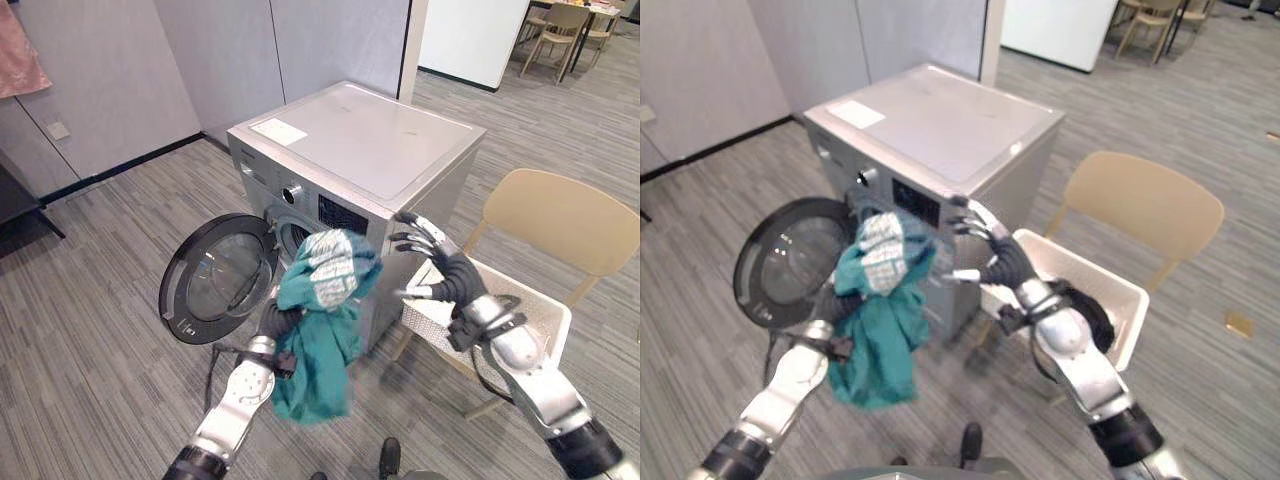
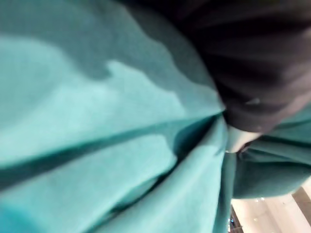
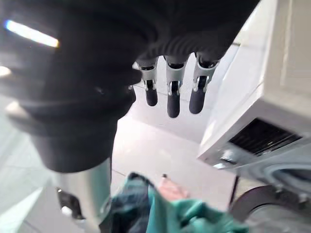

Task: Grab the laundry basket,head to the washer,open it,put in the laundry and shut it.

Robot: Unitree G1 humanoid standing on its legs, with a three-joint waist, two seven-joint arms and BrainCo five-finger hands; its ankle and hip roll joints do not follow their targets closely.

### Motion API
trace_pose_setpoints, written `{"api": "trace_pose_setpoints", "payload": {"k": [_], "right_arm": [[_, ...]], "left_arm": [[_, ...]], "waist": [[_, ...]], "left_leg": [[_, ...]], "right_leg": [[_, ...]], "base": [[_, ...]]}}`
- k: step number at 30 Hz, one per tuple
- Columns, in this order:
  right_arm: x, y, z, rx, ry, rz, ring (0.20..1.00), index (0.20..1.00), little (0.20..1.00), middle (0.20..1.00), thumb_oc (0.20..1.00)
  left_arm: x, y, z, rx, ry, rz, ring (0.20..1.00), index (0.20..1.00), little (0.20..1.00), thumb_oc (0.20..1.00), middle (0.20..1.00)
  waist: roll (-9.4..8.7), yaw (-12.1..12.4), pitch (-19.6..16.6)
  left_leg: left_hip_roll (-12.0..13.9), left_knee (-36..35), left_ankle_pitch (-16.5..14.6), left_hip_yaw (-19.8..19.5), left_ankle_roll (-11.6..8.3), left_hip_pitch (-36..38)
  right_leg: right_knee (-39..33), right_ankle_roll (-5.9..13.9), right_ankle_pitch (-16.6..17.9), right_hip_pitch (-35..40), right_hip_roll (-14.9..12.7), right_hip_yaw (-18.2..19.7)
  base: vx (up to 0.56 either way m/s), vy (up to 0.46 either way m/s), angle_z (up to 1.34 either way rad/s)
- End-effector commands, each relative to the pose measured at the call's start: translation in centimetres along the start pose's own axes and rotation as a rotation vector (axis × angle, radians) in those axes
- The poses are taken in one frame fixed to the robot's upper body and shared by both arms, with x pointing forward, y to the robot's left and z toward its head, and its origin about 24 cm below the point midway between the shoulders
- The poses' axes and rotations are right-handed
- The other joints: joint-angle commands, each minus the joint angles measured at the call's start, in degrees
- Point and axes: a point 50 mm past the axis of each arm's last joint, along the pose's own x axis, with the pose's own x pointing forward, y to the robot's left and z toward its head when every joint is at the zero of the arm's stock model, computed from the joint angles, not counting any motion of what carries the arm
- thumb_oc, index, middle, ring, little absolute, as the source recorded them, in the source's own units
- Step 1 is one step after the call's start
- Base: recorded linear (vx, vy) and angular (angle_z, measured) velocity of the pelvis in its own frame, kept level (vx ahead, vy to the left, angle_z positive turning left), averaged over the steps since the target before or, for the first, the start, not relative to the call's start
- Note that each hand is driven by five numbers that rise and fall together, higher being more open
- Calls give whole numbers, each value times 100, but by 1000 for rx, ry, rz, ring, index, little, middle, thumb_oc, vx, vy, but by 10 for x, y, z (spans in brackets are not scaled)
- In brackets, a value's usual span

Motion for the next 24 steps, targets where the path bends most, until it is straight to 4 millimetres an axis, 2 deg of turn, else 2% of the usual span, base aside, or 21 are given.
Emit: {"api": "trace_pose_setpoints", "payload": {"k": [1,3,5,6,8,11,13,15,16,19,21,22,24], "right_arm": [[-15,-13,-13,-164,62,-52,1000,1000,1000,1000,1000],[-37,-15,-37,-206,214,-38,1000,1000,1000,1000,1000],[-70,-15,-73,-232,432,-27,1000,1000,1000,1000,1000],[-70,-15,-73,-233,431,-26,1000,1000,1000,1000,1000],[-90,-11,-95,-218,565,-29,1000,1000,1000,1000,1000],[-113,-5,-119,-168,712,-37,1000,1000,1000,1000,1000],[-121,-1,-131,-144,781,-42,1000,1000,1000,1000,1000],[-122,0,-132,-141,789,-42,1000,1000,1000,1000,1000],[-118,0,-135,-130,791,-55,1000,1000,1000,1000,1000],[-114,-3,-137,-126,788,-84,1000,1000,1000,1000,1000],[-115,-3,-139,-131,802,-92,1000,1000,1000,1000,1000],[-117,-2,-141,-138,821,-100,1000,1000,1000,1000,1000],[-119,0,-143,-139,835,-102,1000,1000,1000,1000,1000]], "left_arm": [[2,17,-4,27,-11,15,200,200,200,200,200],[-11,23,-27,24,94,23,200,200,200,200,200],[-34,29,-64,31,276,50,200,200,200,200,200],[-34,29,-64,30,276,50,200,200,200,200,200],[-53,29,-89,8,412,70,200,200,200,200,200],[-78,27,-116,-47,567,107,200,200,200,200,200],[-95,24,-129,-114,653,145,200,200,200,200,200],[-98,24,-132,-129,671,160,200,200,200,200,200],[-97,25,-134,-182,675,209,200,200,200,200,200],[-84,26,-128,-201,634,229,200,200,200,200,200],[-75,26,-122,-198,598,225,200,200,200,200,200],[-69,27,-118,-185,575,222,200,200,200,200,200],[-63,30,-113,-175,550,224,200,200,200,200,200]], "waist": [[-38,-33,-167],[-17,-55,-146],[18,-79,-82],[19,-80,-87],[41,-81,-38],[62,-73,28],[68,-41,134],[63,-23,189],[31,44,432],[-9,107,680],[-7,93,705],[-20,31,697],[-45,-60,686]], "left_leg": [[-23,-7,-121,41,-118,-198],[-20,-7,-113,37,-116,-201],[-16,-7,-103,39,-106,-200],[-15,-7,-104,41,-106,-203],[-10,-7,-92,49,-85,-196],[-6,-7,-81,55,-65,-186],[14,38,-55,25,-58,-198],[18,91,-54,4,-55,-238],[3,481,-65,-106,-67,-618],[-14,909,-56,-63,-150,-1145],[89,1045,-68,300,-168,-1339],[262,1186,-247,898,-199,-1329],[466,1322,-330,1530,-193,-1325]], "right_leg": [[170,700,-1088,775,-326,203],[187,699,-1096,760,-325,209],[230,693,-1108,726,-322,227],[234,693,-1111,720,-321,229],[260,676,-1124,697,-311,270],[279,651,-1142,680,-294,319],[332,609,-1180,657,-278,362],[348,595,-1191,641,-273,365],[415,555,-1196,502,-294,313],[494,529,-1207,313,-388,64],[467,529,-1207,245,-470,-232],[420,593,-1270,319,-567,-497],[426,612,-1234,307,-675,-769]], "base": [[0,0,0],[4,-12,-2],[-14,-28,-6],[-27,-17,-4],[-13,-21,-11],[-8,-32,-12],[-26,-52,-3],[-88,-49,0],[-190,-56,14],[-192,-38,28],[-63,11,79],[47,52,119],[34,93,133]]}}
